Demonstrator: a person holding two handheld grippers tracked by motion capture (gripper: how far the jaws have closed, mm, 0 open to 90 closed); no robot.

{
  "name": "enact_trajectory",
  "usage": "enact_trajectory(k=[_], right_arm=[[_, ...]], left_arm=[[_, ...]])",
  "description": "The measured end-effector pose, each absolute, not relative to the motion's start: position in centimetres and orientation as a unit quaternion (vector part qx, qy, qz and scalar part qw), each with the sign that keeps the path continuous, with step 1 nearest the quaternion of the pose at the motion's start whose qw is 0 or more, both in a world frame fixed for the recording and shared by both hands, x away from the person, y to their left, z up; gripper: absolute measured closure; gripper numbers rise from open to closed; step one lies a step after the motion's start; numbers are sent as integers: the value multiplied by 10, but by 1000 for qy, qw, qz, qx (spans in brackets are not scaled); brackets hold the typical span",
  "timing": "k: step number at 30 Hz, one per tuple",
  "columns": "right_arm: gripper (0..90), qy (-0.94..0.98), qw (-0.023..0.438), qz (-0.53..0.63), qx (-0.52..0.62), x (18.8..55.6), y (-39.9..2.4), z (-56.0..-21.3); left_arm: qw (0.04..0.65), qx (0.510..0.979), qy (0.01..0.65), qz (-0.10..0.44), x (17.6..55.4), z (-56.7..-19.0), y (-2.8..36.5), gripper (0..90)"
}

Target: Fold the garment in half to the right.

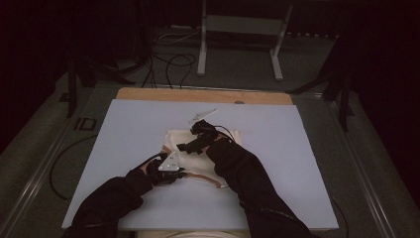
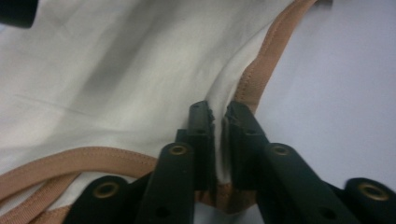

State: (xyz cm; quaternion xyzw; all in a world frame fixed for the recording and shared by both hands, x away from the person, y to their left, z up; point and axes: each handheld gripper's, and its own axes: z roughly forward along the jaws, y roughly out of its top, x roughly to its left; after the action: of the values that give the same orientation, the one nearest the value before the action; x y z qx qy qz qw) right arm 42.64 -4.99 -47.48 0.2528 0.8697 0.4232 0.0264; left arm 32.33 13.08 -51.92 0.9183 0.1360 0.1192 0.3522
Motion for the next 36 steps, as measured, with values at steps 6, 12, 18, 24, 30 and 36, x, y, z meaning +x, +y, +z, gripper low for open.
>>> enact_trajectory(k=[6,12,18,24,30,36], right_arm=[[102,868,23,423,259,432,-46,-477],[133,871,22,411,267,442,-27,-478],[134,865,22,412,285,452,-8,-479],[278,864,42,395,310,461,9,-486],[427,866,58,371,330,472,24,-493],[480,868,63,359,337,479,35,-500]], left_arm=[[353,919,126,125,323,-520,131,864],[350,920,125,124,324,-519,131,866],[355,918,126,125,323,-520,131,867],[355,918,125,124,323,-520,131,866],[360,916,127,124,323,-519,132,867],[361,916,126,126,323,-519,132,867]])
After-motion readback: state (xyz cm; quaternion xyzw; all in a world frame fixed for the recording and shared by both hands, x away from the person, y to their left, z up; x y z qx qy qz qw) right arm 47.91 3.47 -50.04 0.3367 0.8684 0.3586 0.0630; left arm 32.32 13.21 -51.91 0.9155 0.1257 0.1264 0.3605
